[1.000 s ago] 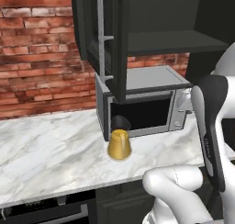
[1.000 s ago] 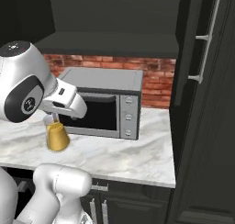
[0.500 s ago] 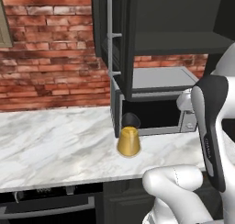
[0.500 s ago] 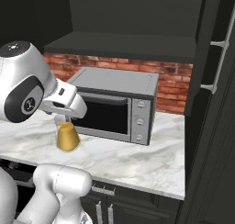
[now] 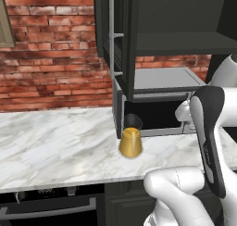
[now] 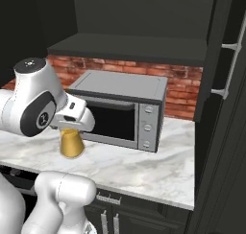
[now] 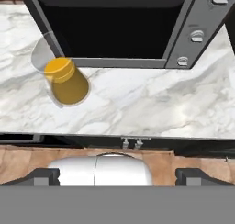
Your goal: There is a tray on the dining counter. Grab the cup, mug, and pitcher and place them on the tray. The pitcher may be placed next to the tray if it cannot fit the tray.
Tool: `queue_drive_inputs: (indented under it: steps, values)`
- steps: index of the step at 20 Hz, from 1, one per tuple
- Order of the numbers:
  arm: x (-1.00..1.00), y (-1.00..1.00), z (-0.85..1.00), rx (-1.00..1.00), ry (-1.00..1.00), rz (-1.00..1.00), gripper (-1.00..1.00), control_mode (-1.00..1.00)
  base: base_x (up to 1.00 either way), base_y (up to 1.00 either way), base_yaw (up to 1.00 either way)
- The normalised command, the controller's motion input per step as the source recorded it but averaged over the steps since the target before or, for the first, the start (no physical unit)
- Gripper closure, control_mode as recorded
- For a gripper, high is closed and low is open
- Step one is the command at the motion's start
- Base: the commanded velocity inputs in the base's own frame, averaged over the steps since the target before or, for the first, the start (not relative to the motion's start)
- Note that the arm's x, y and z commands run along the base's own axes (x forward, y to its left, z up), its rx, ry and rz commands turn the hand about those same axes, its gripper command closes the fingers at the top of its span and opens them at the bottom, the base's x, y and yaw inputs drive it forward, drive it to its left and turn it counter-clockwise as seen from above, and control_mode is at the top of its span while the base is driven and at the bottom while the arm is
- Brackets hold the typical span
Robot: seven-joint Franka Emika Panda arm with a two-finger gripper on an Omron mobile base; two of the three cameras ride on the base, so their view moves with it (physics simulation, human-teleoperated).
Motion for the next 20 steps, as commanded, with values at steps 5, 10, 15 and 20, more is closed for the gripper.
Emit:
queue_drive_inputs:
  steps: [5,10,15,20]
  values:
    - [0.13,0.14,-0.55,0.0,0.0,0.05,-1.0,-1.0,0.0,0.0,0.0]
    - [0.18,0.35,-0.28,0.0,0.0,0.0,-1.0,-1.0,0.0,0.0,0.0]
    - [0.23,0.42,-0.18,0.0,0.03,0.0,-1.0,-1.0,0.0,0.0,0.0]
    - [0.18,0.37,-0.28,0.0,0.06,0.0,-1.0,-1.0,0.0,0.0,0.0]
